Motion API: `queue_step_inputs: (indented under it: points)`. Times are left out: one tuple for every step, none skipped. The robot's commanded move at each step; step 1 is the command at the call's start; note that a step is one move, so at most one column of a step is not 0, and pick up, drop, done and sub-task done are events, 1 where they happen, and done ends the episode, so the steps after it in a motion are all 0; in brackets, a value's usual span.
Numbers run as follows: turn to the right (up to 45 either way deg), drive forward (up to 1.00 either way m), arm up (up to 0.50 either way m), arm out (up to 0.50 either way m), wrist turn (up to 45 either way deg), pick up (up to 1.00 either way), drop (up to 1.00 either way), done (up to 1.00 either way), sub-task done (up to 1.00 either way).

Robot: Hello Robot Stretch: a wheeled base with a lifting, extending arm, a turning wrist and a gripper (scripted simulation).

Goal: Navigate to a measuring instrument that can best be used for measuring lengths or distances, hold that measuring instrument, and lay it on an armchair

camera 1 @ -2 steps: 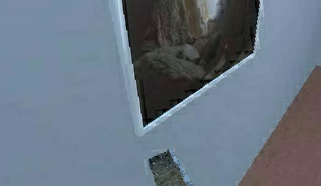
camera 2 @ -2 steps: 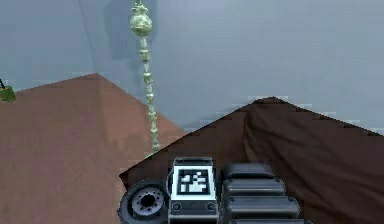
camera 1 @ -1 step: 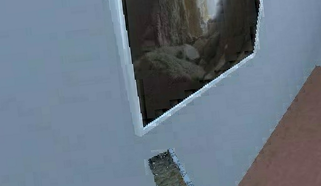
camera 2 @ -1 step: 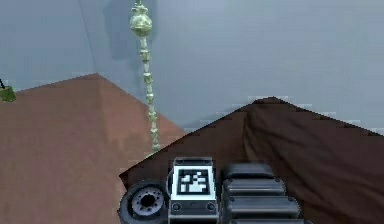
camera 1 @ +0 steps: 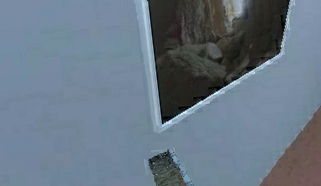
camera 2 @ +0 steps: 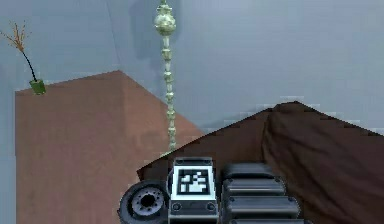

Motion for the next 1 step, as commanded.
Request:
queue_step_inputs:
  points:
    - [3.0,0.00,0.00,0.00,0.0,0.00,0.00,0.00,0.00]
